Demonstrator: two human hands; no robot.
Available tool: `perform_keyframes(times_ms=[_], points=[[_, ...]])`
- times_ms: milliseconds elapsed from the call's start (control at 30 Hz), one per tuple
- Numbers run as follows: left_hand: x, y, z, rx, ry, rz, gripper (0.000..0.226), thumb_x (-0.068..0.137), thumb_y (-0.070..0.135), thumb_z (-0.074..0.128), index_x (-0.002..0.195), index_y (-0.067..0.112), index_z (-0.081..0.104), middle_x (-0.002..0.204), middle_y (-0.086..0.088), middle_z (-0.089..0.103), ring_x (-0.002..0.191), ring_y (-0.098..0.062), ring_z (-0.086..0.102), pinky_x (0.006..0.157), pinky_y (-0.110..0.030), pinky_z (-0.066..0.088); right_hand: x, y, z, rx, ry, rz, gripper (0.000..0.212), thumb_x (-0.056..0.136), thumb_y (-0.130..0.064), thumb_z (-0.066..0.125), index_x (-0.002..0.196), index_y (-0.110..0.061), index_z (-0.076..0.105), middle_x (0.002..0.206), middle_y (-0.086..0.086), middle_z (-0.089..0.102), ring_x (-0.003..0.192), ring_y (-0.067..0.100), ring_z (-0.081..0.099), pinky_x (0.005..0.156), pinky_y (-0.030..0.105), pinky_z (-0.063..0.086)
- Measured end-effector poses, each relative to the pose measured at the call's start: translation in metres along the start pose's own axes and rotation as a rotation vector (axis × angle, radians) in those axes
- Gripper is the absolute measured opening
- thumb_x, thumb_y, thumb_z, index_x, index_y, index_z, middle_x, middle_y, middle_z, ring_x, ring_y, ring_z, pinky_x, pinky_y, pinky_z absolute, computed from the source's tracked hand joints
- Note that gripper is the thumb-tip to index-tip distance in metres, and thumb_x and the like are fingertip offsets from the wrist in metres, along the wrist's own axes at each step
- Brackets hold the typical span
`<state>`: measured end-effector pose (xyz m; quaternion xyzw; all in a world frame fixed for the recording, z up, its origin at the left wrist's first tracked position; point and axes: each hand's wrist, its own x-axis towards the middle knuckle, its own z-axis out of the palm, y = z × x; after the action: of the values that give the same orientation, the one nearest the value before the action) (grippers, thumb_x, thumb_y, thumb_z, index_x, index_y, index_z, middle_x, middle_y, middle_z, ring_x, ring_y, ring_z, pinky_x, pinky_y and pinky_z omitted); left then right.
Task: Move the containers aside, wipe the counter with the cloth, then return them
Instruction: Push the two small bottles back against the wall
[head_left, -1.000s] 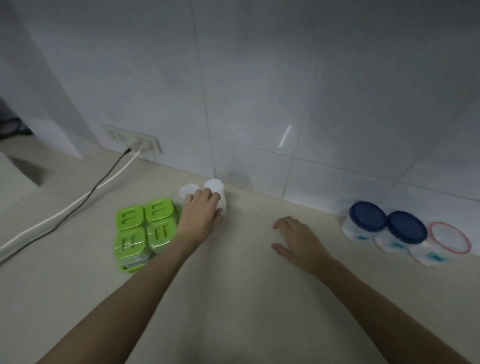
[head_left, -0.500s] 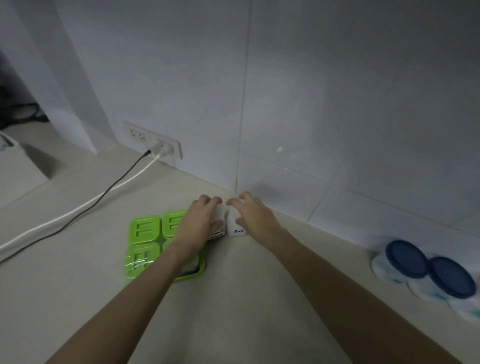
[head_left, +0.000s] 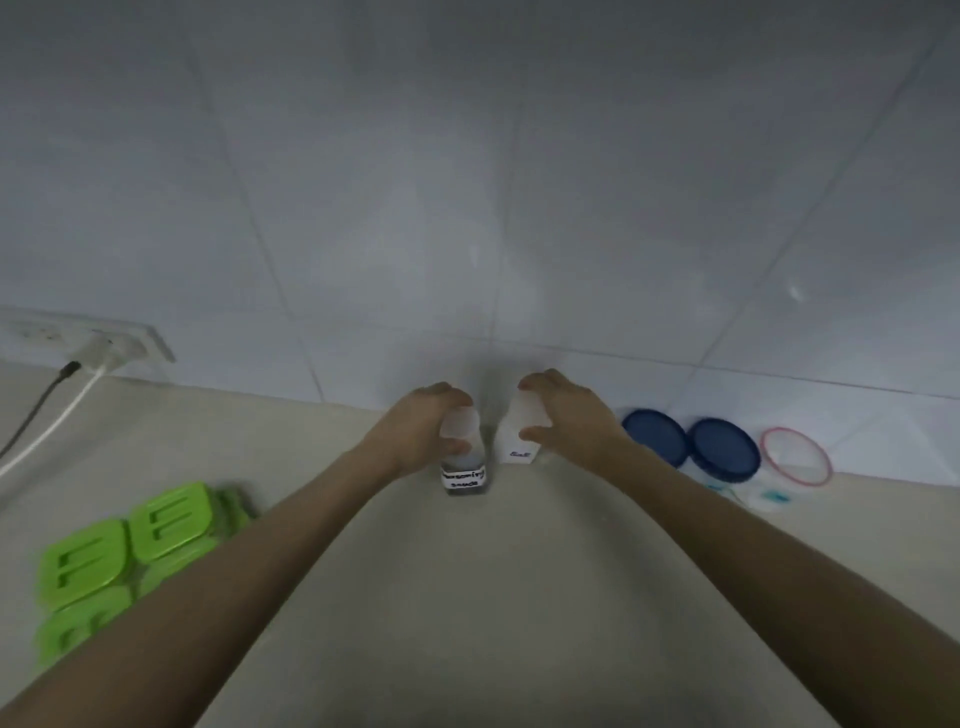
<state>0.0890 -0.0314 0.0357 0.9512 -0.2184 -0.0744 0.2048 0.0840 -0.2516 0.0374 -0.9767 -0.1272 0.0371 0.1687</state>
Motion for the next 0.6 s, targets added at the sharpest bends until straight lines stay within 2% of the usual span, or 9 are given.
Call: perform_keyframes(times_ms=[100,267,333,467,600], points=[[0.029,0.032,0.024,-0.006,-0.024,0.038,0.057,0.082,0.026,0.071,0.133,0.013,0.051,0.133,-0.009,0.054,0.117,-0.030,0.053,0.098,-0.028,0.036,-0.005,0.035,-0.015,-0.012,0.064,0.100,0.059,0.079,-0.024,0.073,0.131,-0.014,0.046,0.139,0.007,0.046,0.112,0.033,0.056,0.091,0.040,0.048],[0.066,0.070,0.040,-0.014,-0.014,0.015,0.056,0.085,0.022,0.068,0.136,0.010,0.046,0.142,-0.010,0.044,0.121,-0.034,0.048,0.104,-0.035,0.037,-0.014,0.066,-0.014,-0.073,0.016,0.158,0.060,0.078,-0.024,0.073,0.131,-0.013,0.046,0.141,0.008,0.044,0.113,0.032,0.056,0.092,0.036,0.045],[0.074,0.079,0.042,0.029,0.000,0.004,0.054,0.086,0.021,0.066,0.134,0.007,0.045,0.141,-0.013,0.044,0.119,-0.036,0.049,0.102,-0.039,0.038,-0.019,0.070,-0.012,-0.057,0.048,0.211,0.060,0.079,-0.024,0.073,0.132,-0.012,0.046,0.142,0.012,0.041,0.113,0.034,0.056,0.094,0.039,0.045],[0.071,0.092,0.055,0.081,0.070,0.059,0.048,0.088,0.017,0.059,0.132,0.006,0.043,0.136,-0.013,0.043,0.120,-0.033,0.044,0.097,-0.035,0.036,-0.027,0.068,-0.007,-0.018,0.112,0.232,0.055,0.080,-0.018,0.072,0.130,-0.014,0.049,0.136,0.017,0.039,0.106,0.039,0.058,0.092,0.042,0.050],[0.062,0.094,0.060,-0.040,0.156,0.014,0.060,0.083,0.011,0.063,0.137,0.007,0.037,0.139,-0.016,0.035,0.112,-0.034,0.050,0.095,-0.041,0.044,-0.031,0.063,-0.010,0.006,0.105,0.261,0.049,0.082,-0.015,0.070,0.126,-0.011,0.047,0.132,0.017,0.040,0.103,0.038,0.058,0.089,0.043,0.051]])
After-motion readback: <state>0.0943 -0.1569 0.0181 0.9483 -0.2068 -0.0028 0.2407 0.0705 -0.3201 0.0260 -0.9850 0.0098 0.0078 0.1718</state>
